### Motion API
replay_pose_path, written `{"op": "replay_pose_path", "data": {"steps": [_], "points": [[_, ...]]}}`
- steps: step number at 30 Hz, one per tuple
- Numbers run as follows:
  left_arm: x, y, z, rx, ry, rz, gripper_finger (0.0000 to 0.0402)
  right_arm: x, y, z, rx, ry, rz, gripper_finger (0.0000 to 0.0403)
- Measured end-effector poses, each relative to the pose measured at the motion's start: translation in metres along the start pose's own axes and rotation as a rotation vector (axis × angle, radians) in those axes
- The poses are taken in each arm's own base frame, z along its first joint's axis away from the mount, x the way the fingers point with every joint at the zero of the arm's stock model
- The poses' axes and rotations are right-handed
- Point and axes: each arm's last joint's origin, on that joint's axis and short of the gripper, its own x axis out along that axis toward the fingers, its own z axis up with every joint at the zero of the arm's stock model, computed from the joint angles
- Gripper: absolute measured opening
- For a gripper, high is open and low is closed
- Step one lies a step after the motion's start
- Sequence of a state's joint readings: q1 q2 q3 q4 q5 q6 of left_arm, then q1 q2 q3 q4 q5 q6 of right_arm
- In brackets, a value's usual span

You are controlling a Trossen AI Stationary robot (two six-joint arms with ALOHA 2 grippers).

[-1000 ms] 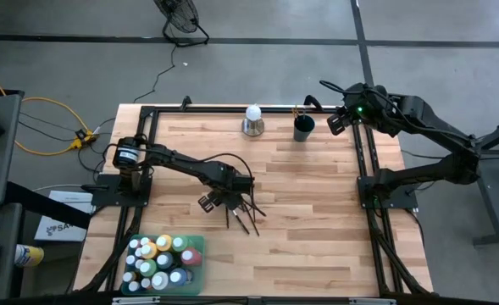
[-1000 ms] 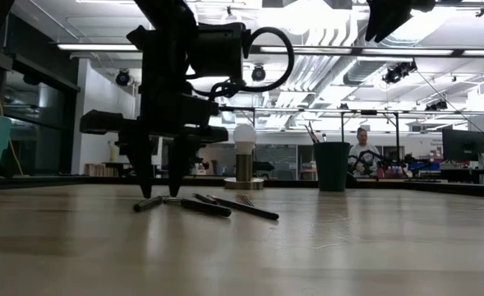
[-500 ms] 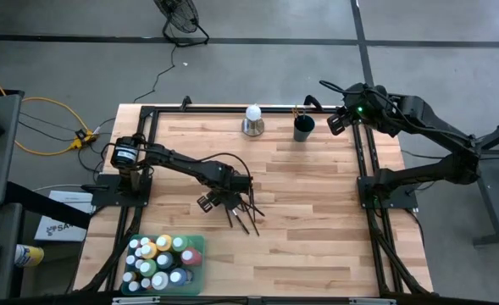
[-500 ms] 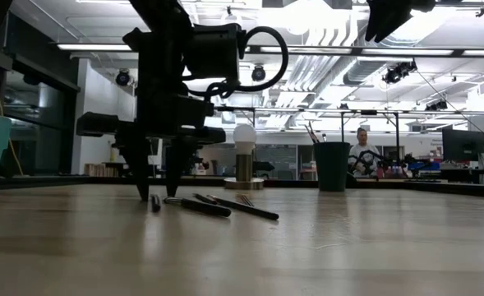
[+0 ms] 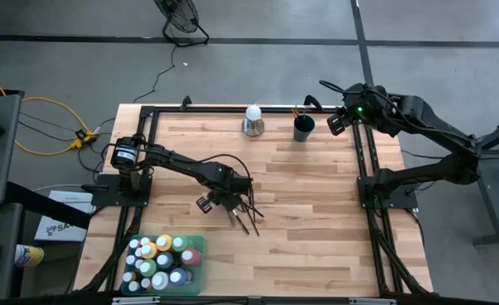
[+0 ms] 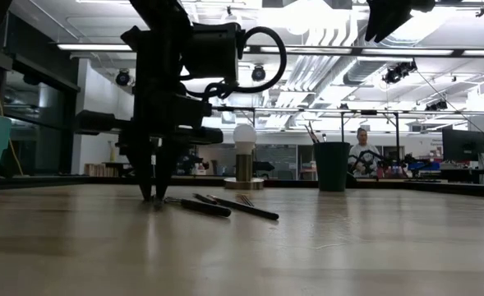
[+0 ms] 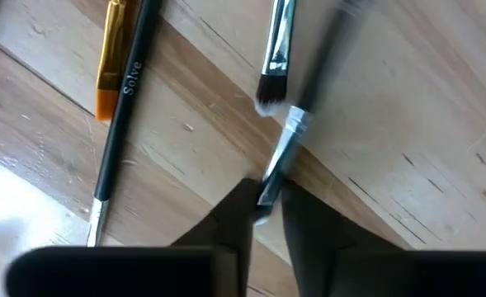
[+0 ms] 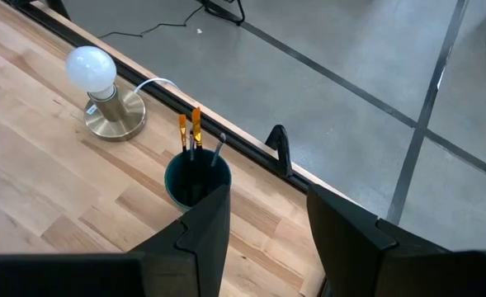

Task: Pick & Place Paint Supplies
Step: Put the silver paint brush into the black cup

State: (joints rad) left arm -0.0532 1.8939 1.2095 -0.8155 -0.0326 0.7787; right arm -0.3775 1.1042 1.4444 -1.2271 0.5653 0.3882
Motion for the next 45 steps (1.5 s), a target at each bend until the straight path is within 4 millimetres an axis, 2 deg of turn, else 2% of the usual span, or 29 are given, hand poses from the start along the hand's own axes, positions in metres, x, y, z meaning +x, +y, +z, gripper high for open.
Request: {"op": "replay_pose_path", "data": {"steps": [6, 14, 20, 25, 29, 37, 45], "points": [[0.000, -0.001, 0.000, -0.025, -0.011, -0.020, 0.0009, 0.000, 0.000, 0.000, 0.000, 0.000, 0.000, 0.0155], [-0.001, -0.001, 0.000, -0.037, -0.020, -0.038, 0.0007, 0.000, 0.000, 0.000, 0.000, 0.000, 0.001, 0.0155], [-0.015, 0.003, 0.004, -0.091, 0.021, -0.073, 0.0003, 0.000, 0.002, -0.001, -0.001, 0.024, 0.059, 0.0155], [-0.042, 0.011, 0.009, -0.141, 0.063, -0.048, 0.0003, 0.000, 0.005, -0.002, -0.013, 0.066, 0.166, 0.0155], [-0.066, 0.021, 0.013, -0.149, 0.101, 0.065, 0.0002, -0.001, 0.008, -0.002, -0.016, 0.099, 0.271, 0.0155], [-0.127, 0.047, 0.024, -0.015, 0.216, 0.449, 0.0002, -0.005, 0.018, 0.003, -0.018, 0.115, 0.576, 0.0155], [-0.200, 0.067, 0.030, 0.061, 0.336, 0.829, 0.0002, -0.008, 0.024, 0.011, 0.010, 0.073, 0.731, 0.0155]]}}
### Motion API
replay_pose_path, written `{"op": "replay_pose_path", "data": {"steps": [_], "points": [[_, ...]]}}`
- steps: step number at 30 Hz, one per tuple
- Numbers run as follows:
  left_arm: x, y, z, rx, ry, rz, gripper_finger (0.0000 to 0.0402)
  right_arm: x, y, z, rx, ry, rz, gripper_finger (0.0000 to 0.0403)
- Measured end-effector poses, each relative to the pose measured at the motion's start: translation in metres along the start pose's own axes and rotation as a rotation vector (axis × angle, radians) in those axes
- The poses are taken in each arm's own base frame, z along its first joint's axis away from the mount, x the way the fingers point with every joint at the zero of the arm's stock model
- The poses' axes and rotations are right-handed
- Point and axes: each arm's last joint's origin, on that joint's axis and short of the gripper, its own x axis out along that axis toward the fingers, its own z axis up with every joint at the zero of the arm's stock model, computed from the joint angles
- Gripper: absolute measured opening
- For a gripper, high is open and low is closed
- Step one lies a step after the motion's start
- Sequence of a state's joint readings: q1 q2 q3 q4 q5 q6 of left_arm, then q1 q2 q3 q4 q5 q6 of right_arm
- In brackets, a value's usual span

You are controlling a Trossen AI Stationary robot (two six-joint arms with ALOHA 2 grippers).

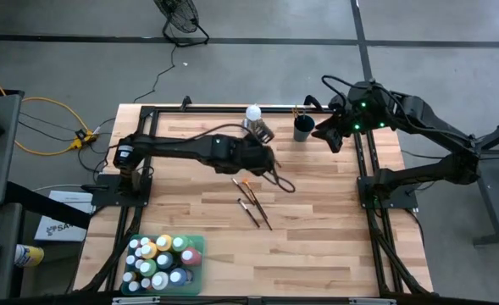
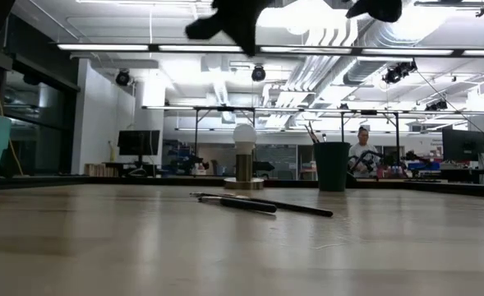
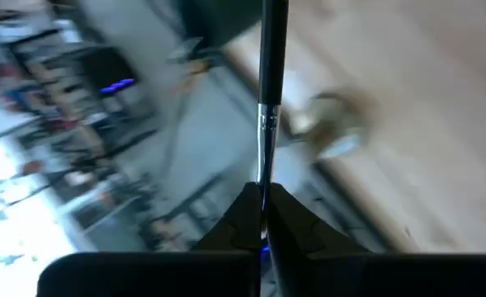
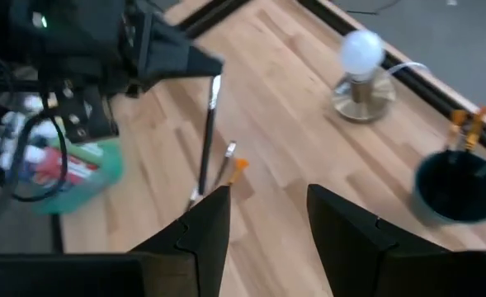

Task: Pick & Place Paint Supplies
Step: Put the silver paint brush into the black cup

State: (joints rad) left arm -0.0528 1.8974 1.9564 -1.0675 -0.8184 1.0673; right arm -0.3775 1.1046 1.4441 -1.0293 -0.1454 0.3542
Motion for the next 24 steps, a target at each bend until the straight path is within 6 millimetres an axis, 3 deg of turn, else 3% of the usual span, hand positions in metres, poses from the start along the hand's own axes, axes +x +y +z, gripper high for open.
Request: {"op": "replay_pose_path", "data": {"steps": [6, 13, 24], "points": [[-0.023, 0.038, -0.009, -0.005, -0.005, 0.189, 0.0002, 0.000, 0.004, 0.007, 0.000, -0.049, 0.088, 0.0155], [-0.032, 0.059, -0.009, 0.088, -0.015, 0.330, 0.0002, -0.002, 0.011, 0.017, -0.030, -0.131, 0.223, 0.0161], [-0.037, 0.072, -0.008, 0.173, 0.000, 0.434, 0.0002, 0.029, 0.014, 0.029, -0.026, -0.075, 0.320, 0.0261]]}}
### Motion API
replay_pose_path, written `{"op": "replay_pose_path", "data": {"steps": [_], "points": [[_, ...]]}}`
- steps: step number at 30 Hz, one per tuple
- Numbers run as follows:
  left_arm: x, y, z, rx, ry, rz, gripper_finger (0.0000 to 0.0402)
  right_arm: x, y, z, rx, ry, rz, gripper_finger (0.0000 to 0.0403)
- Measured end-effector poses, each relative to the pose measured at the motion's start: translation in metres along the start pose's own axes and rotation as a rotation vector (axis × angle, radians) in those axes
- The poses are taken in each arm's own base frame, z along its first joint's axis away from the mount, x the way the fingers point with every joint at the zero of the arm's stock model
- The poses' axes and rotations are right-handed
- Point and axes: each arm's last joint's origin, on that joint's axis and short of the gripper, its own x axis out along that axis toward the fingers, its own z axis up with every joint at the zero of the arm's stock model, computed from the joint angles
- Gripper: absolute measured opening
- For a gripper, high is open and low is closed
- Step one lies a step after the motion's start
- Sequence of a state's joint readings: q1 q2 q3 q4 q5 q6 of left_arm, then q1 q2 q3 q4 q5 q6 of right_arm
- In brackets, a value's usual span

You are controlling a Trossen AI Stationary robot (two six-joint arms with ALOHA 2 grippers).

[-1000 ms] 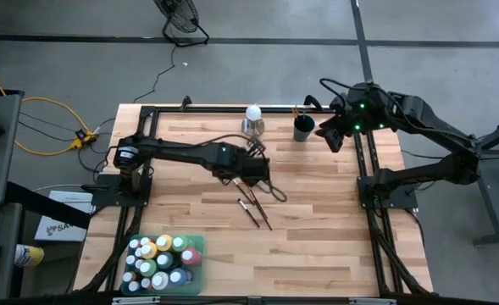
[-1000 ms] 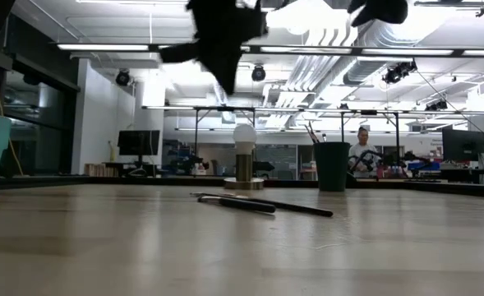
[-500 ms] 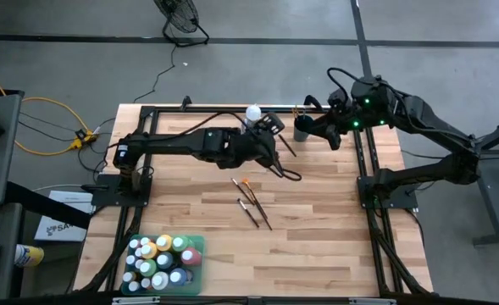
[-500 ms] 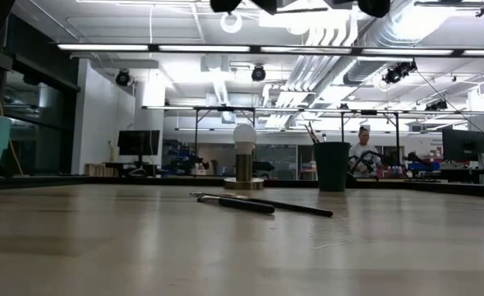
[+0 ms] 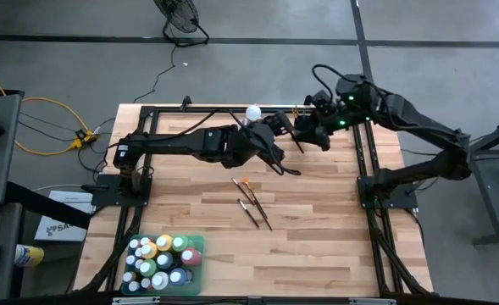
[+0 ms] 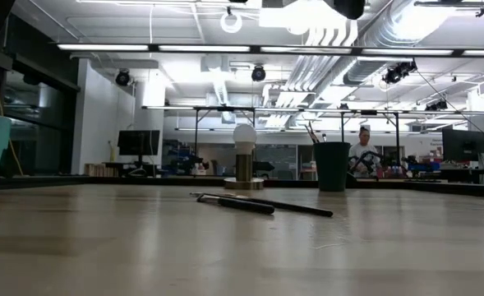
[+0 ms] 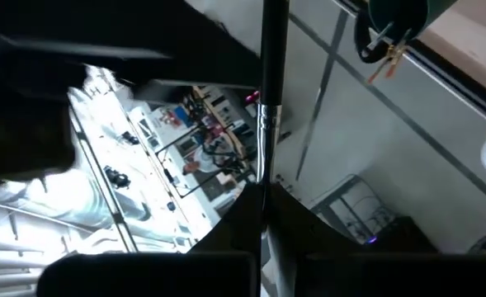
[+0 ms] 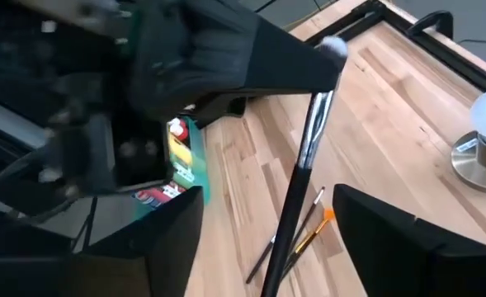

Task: Pick & Place Paint Supplies
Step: Put the silver paint brush into the black cup

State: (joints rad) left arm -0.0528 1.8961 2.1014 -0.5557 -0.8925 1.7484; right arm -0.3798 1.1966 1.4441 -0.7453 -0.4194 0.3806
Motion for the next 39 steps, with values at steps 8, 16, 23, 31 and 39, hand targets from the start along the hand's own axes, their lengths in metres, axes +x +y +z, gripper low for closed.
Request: {"op": "replay_pose_path", "data": {"steps": [8, 16, 23, 31, 39], "points": [[0.000, 0.001, 0.000, -0.001, -0.012, 0.011, 0.0002, 0.029, -0.010, 0.011, -0.004, -0.024, 0.013, 0.0267], [0.000, 0.001, 0.000, -0.002, -0.012, 0.012, 0.0002, 0.025, -0.019, 0.016, 0.009, -0.050, -0.005, 0.0212], [0.000, 0.001, 0.000, -0.002, -0.012, 0.012, 0.0002, 0.018, -0.027, 0.019, 0.015, -0.035, 0.060, 0.0108], [0.000, 0.001, 0.000, -0.002, -0.024, 0.014, 0.0002, 0.018, -0.028, 0.019, -0.007, -0.030, 0.068, 0.0016], [0.000, 0.002, 0.000, -0.026, -0.036, 0.016, 0.0007, 0.018, -0.027, 0.018, -0.019, -0.022, 0.080, 0.0022]]}}
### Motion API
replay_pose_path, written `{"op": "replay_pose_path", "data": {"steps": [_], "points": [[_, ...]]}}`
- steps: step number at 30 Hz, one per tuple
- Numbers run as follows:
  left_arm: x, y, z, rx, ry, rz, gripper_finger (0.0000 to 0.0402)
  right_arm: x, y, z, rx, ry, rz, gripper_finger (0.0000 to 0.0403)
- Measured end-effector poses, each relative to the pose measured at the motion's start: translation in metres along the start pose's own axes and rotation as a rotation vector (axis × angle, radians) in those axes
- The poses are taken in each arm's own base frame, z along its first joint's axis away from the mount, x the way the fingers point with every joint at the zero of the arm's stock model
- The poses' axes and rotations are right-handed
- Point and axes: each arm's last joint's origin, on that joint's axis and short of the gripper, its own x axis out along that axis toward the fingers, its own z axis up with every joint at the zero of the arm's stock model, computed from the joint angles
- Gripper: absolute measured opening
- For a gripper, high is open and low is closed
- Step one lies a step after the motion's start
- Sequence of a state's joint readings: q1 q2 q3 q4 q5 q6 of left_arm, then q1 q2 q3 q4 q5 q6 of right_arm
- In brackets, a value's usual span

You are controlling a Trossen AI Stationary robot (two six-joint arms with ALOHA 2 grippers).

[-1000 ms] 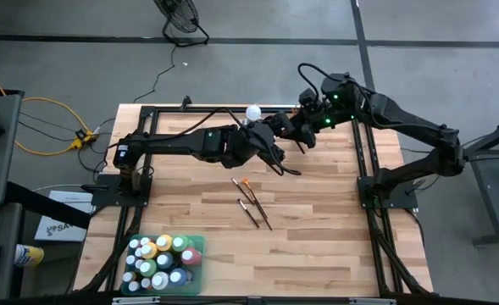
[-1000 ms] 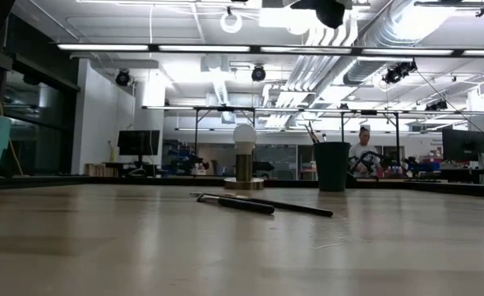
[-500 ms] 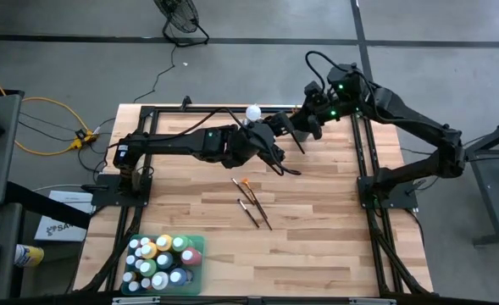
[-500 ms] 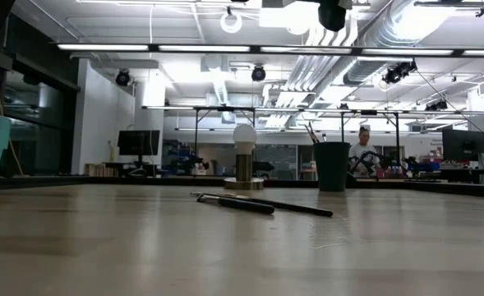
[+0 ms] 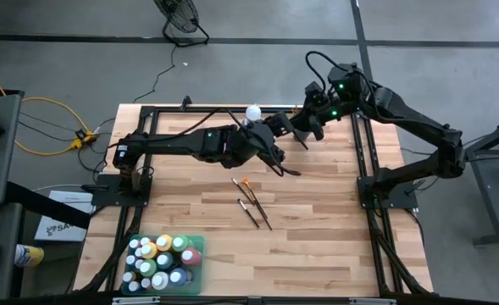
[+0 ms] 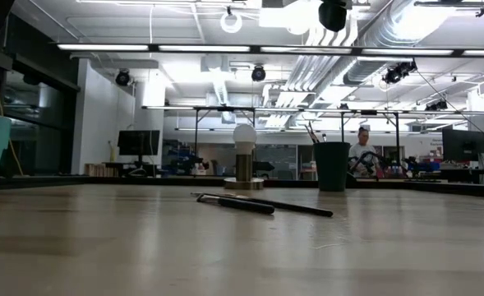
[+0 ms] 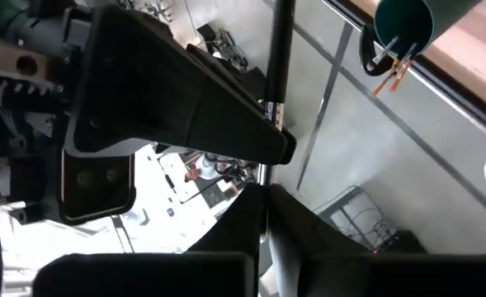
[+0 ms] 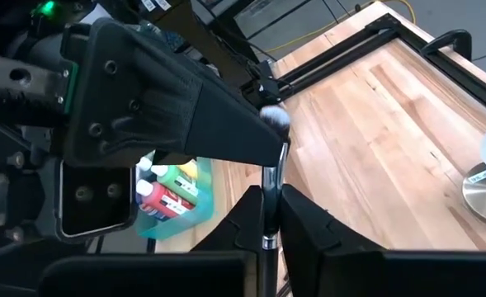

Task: Pick & Place Paint Supplies
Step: Put the silver paint brush into the black cup

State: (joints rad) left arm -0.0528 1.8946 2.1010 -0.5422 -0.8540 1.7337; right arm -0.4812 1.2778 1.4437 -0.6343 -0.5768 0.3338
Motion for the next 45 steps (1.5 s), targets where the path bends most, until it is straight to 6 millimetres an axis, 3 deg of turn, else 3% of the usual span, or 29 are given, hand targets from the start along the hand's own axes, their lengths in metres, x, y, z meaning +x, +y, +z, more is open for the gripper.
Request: {"op": "replay_pose_path", "data": {"steps": [8, 15, 22, 28, 37, 45], "points": [[0.000, 0.000, 0.000, -0.229, -0.030, 0.002, 0.0085, 0.000, -0.001, 0.000, -0.023, -0.007, -0.047, 0.0014], [-0.007, -0.002, -0.017, -0.532, 0.134, -0.018, 0.0165, -0.004, -0.012, -0.003, -0.021, -0.059, -0.388, 0.0014], [-0.015, -0.030, -0.056, -0.979, 0.208, -0.245, 0.0176, -0.011, -0.033, -0.001, -0.016, -0.205, -0.690, 0.0014], [-0.011, -0.057, -0.075, -1.239, 0.313, -0.513, 0.0176, 0.000, -0.065, -0.030, -0.011, -0.353, -0.791, 0.0014], [0.002, -0.076, -0.056, -1.314, 0.280, -0.626, 0.0177, 0.023, -0.105, -0.080, 0.007, -0.573, -0.912, 0.0014], [0.018, -0.104, -0.030, -1.368, 0.216, -0.744, 0.0177, 0.026, -0.125, -0.115, 0.066, -0.668, -1.052, 0.0014]]}}
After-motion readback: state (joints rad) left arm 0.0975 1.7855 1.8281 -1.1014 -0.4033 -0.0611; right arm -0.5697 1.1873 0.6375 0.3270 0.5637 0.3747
